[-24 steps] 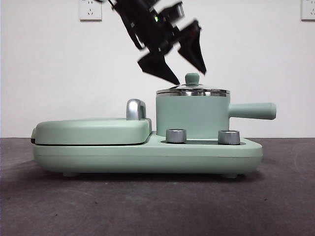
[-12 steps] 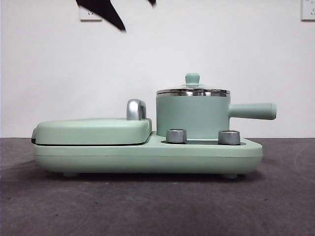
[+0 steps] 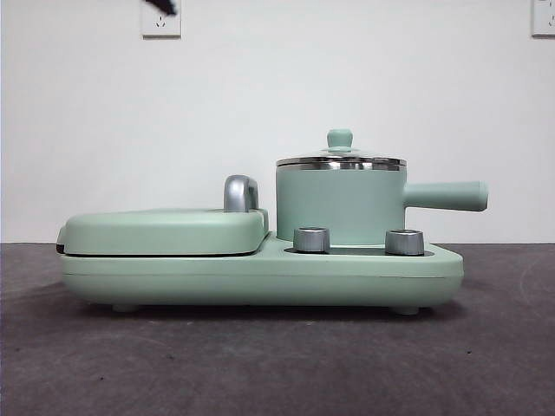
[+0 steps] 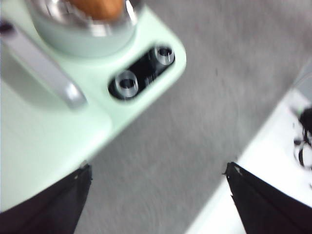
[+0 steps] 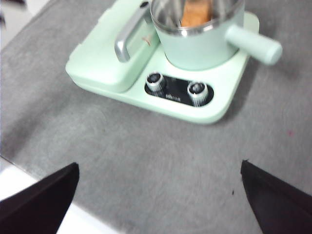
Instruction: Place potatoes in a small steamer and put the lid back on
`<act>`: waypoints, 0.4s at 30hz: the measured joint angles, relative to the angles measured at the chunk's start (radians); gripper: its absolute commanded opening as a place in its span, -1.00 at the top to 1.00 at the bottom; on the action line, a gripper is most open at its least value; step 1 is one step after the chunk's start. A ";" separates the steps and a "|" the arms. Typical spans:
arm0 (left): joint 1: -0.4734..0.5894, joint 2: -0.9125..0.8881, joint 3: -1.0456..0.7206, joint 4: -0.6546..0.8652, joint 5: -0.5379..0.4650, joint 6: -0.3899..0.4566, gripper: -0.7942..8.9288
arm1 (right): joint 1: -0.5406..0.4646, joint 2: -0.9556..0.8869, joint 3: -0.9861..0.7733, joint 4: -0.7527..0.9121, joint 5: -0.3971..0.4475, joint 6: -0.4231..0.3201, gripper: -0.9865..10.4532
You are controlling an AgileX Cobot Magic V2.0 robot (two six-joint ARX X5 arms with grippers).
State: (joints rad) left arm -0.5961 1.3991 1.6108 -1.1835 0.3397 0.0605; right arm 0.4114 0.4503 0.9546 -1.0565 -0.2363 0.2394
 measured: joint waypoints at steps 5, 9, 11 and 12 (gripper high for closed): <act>-0.016 -0.161 -0.213 0.100 -0.001 -0.040 -0.06 | 0.000 0.000 0.000 0.037 -0.005 -0.034 -0.09; -0.021 -0.316 -0.376 0.235 0.000 -0.104 -0.06 | 0.000 0.004 0.000 0.037 -0.006 -0.053 -0.09; -0.021 -0.392 -0.463 0.303 0.000 -0.148 -0.06 | 0.000 0.006 0.000 0.039 -0.006 -0.058 -0.09; -0.021 -0.422 -0.498 0.325 0.000 -0.167 -0.06 | 0.000 0.006 0.000 0.043 -0.007 -0.060 -0.09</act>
State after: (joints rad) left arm -0.6167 0.9771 1.1126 -0.8581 0.3393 -0.1062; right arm 0.4114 0.4564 0.9546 -1.0130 -0.2432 0.1799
